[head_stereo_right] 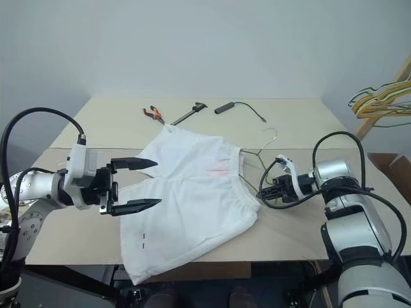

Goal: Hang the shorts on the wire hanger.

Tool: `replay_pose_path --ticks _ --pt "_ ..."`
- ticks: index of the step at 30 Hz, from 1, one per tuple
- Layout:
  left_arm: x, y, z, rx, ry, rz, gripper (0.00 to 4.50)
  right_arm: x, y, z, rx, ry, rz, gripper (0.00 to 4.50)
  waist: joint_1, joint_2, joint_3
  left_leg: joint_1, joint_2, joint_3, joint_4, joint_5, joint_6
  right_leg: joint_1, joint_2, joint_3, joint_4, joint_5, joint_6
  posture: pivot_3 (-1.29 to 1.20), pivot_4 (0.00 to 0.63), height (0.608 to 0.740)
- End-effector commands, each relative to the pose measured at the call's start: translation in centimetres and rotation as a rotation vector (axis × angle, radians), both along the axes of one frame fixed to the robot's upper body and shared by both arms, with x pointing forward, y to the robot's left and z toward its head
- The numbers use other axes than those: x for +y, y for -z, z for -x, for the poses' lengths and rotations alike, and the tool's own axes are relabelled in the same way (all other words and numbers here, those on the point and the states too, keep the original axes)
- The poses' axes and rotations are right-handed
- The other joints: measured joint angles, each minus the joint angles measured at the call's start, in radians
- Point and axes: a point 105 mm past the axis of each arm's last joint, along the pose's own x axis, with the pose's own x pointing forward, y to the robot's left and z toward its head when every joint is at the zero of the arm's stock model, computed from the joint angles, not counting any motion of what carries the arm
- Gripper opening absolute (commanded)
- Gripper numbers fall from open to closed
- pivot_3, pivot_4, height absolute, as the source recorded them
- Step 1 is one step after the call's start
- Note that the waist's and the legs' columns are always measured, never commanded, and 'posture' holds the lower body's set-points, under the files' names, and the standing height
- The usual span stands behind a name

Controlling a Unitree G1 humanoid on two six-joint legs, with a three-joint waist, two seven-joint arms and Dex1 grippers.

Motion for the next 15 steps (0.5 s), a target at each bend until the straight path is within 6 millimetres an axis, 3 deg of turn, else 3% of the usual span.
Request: replay_pose_path --ticks 1,15 --pt "0.08 -1.02 0.31 -0.063 -0.003 -0.008 4.48 -0.83 -1.63 -0.34 -0.049 -0.001 -0.022 0.00 0.003 0.000 0.000 0.000 0.000 0.000 0.000 0.000 0.000 0.000 0.000 0.000 0.000 0.000 0.000 0.13 0.000 0.740" --pt "0.08 -0.79 0.20 -0.073 -0.006 -0.008 4.48 -0.75 -1.72 -0.97 -0.075 0.004 -0.015 0.00 0.000 0.000 0.000 0.000 0.000 0.000 0.000 0.000 0.000 0.000 0.000 0.000 0.000 0.000 0.000 0.13 0.000 0.740"
